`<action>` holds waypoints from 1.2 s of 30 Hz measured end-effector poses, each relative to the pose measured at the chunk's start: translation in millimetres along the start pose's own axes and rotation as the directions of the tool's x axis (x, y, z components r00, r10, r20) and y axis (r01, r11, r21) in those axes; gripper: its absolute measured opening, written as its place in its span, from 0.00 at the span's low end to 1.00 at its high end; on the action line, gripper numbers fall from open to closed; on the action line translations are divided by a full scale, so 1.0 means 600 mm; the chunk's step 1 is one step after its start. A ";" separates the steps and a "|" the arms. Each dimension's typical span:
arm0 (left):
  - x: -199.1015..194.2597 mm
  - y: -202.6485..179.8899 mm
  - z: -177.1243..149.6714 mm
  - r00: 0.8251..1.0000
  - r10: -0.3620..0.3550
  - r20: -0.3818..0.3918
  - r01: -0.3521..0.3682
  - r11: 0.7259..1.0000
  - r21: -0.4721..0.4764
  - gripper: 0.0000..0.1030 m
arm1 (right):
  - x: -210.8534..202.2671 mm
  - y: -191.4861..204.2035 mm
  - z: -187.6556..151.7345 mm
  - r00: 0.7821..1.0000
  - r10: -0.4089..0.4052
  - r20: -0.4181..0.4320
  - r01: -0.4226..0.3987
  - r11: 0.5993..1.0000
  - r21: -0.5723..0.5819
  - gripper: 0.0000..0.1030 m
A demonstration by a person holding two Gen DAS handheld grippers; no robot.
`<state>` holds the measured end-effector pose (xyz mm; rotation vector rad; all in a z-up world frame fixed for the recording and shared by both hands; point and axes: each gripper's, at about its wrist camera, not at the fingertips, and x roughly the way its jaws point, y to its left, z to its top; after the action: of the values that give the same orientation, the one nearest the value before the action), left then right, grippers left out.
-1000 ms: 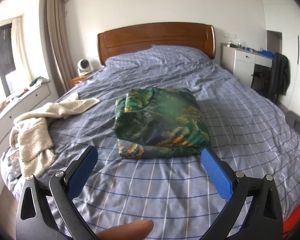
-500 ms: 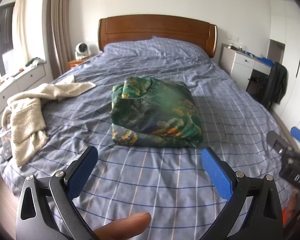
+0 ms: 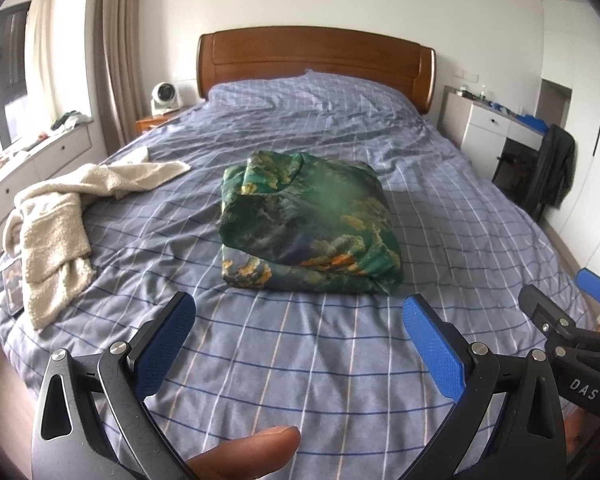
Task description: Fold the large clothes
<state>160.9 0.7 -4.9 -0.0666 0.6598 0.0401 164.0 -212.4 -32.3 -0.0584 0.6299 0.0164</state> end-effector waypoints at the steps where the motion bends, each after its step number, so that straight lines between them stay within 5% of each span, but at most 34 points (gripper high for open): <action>1: 0.000 -0.001 0.000 1.000 0.004 -0.002 -0.004 1.000 0.003 1.00 | -0.001 0.001 0.000 1.000 -0.007 0.000 0.007 1.000 -0.005 0.99; 36: -0.005 -0.016 -0.002 0.997 0.080 0.021 -0.081 0.995 0.064 1.00 | -0.011 0.023 0.000 0.999 -0.012 -0.035 0.011 0.999 -0.032 0.99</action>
<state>158.3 -9.0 -3.6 0.0225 0.6448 0.0967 158.5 -198.7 -29.0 -0.0930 0.6641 0.0139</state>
